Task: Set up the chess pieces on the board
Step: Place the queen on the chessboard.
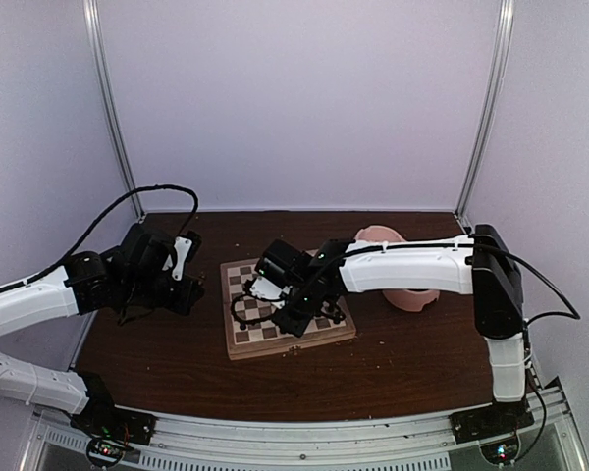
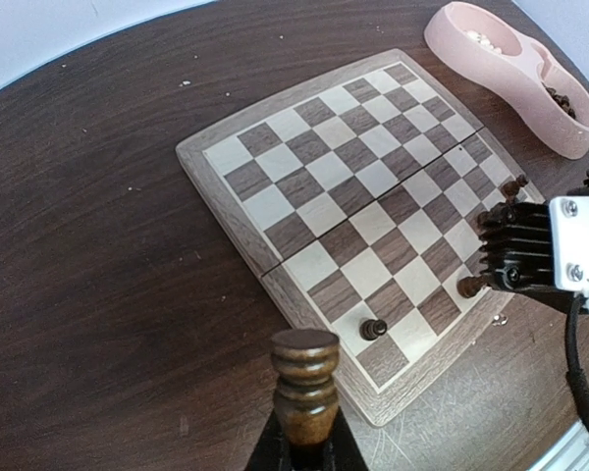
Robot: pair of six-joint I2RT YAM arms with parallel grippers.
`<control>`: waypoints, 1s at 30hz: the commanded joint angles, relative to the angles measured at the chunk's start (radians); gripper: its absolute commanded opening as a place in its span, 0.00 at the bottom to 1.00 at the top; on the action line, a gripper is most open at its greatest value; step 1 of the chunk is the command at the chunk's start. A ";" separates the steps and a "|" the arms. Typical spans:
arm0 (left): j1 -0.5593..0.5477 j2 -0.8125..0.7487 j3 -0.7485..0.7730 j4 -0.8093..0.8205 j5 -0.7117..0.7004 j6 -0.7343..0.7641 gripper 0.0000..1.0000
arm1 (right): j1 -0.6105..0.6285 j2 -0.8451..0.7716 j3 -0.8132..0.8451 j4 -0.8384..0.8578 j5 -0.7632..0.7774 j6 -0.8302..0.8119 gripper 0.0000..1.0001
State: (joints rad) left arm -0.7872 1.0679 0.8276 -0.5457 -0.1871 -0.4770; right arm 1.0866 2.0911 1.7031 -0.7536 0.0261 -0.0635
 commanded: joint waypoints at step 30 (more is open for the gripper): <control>0.006 0.039 0.034 0.070 0.115 0.031 0.00 | -0.025 -0.156 -0.095 0.102 -0.179 0.054 0.40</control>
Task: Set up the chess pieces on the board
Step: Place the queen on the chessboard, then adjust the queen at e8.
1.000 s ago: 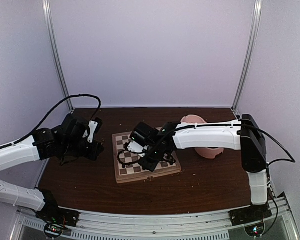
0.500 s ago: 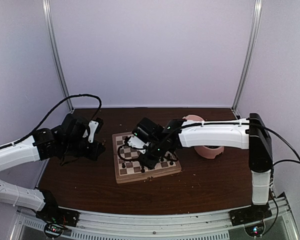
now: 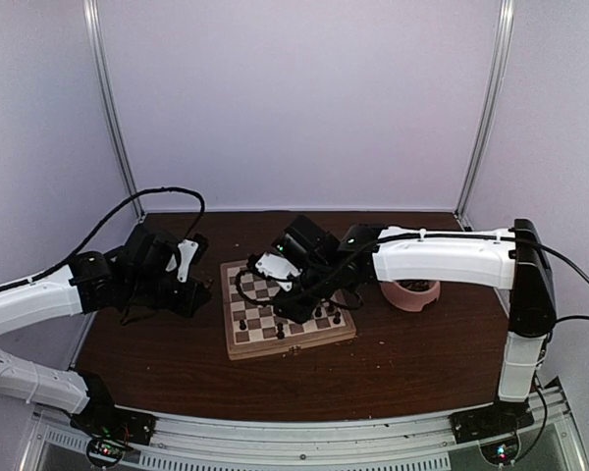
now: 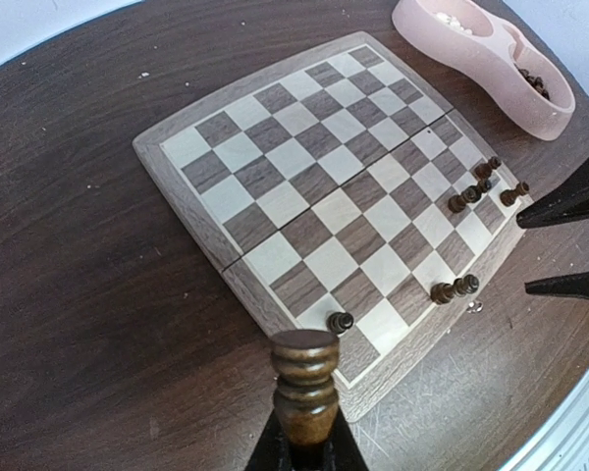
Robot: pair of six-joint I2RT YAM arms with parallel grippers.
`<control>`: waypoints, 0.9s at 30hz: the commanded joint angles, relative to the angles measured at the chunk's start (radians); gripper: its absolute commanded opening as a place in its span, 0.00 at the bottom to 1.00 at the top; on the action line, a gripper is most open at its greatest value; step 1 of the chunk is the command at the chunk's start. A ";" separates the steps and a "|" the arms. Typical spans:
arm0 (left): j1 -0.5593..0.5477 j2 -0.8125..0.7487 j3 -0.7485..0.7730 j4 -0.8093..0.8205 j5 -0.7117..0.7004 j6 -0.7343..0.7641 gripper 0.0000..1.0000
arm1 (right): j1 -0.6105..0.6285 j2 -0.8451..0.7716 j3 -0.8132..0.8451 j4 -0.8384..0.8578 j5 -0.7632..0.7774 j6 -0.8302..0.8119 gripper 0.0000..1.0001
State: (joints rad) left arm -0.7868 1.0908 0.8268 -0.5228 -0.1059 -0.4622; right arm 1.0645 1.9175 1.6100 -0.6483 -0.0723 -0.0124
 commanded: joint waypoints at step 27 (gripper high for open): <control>0.006 0.034 0.054 0.031 0.019 0.036 0.00 | -0.003 0.173 0.070 -0.028 0.004 -0.006 0.41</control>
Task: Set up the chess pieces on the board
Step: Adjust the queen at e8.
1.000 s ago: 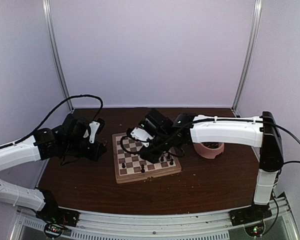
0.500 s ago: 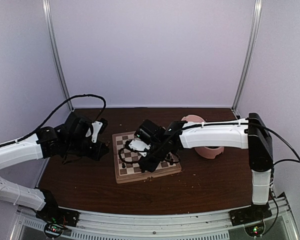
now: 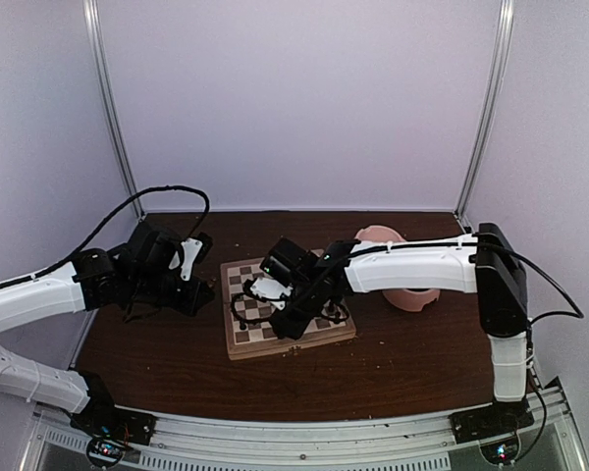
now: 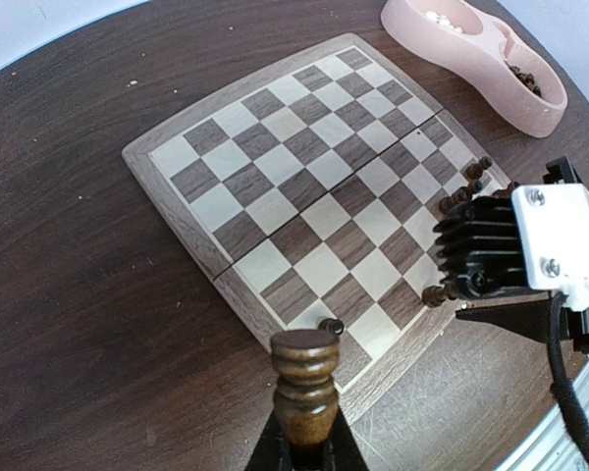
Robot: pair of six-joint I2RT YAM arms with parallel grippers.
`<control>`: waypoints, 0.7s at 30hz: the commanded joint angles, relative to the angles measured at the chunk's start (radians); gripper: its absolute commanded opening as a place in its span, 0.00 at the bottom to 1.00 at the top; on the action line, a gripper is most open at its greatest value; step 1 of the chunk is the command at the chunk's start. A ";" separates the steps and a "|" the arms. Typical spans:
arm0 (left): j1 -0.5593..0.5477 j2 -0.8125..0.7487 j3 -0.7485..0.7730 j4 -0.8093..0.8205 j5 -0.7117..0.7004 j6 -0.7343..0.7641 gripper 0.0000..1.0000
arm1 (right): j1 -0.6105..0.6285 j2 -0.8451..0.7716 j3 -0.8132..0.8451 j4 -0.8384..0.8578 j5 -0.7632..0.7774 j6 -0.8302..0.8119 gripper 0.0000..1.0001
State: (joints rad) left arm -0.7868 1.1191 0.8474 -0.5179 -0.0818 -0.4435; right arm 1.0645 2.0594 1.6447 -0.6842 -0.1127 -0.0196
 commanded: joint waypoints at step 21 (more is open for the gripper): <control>0.006 0.024 0.044 0.031 -0.015 0.023 0.00 | -0.003 0.083 0.087 -0.027 0.182 -0.018 0.46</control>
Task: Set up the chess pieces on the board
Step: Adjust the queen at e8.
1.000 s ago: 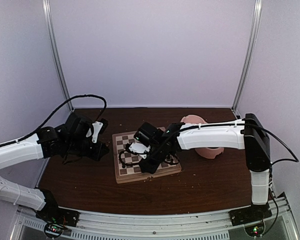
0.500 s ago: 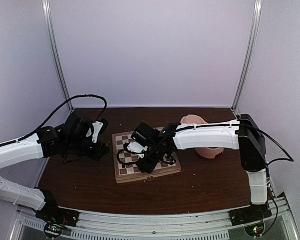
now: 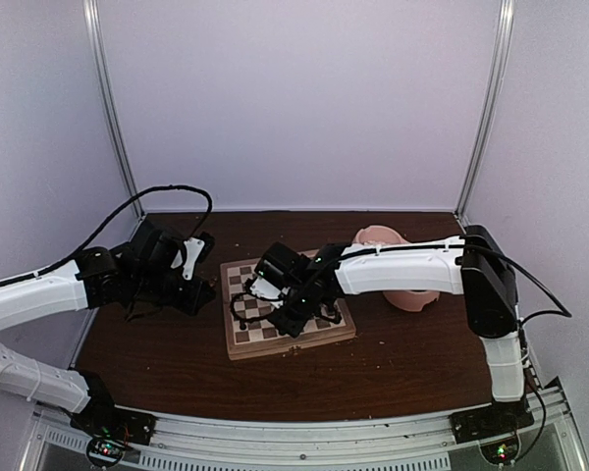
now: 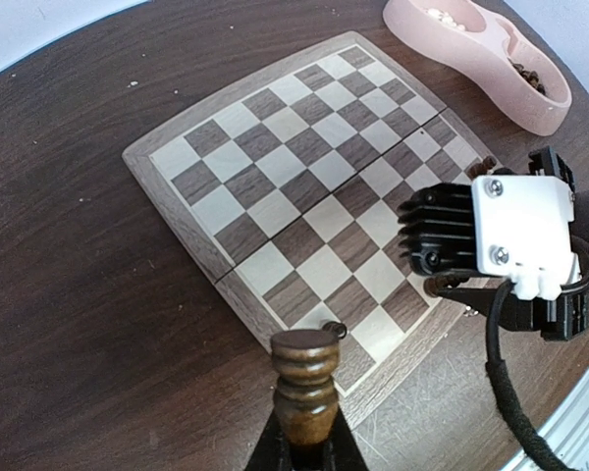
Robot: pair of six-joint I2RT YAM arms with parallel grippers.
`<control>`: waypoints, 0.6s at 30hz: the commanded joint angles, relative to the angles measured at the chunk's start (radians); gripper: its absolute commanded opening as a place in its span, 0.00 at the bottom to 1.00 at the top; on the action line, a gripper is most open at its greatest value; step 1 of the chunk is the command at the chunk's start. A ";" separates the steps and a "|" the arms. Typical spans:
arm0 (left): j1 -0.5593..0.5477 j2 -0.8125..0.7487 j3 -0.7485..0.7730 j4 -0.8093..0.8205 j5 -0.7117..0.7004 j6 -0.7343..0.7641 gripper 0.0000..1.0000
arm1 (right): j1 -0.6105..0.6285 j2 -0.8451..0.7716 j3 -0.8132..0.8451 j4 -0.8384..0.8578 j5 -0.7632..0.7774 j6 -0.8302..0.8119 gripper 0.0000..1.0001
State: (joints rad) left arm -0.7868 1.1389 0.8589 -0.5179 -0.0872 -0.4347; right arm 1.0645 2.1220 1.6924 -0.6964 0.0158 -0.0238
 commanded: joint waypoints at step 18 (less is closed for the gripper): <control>0.007 -0.027 0.036 0.024 0.014 0.013 0.00 | -0.005 -0.098 0.035 0.012 -0.124 -0.026 0.55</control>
State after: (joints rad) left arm -0.7868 1.1370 0.8612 -0.5209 -0.0891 -0.4324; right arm 1.0645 2.1151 1.7126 -0.6991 -0.0711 -0.0536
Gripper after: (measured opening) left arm 0.069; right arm 0.553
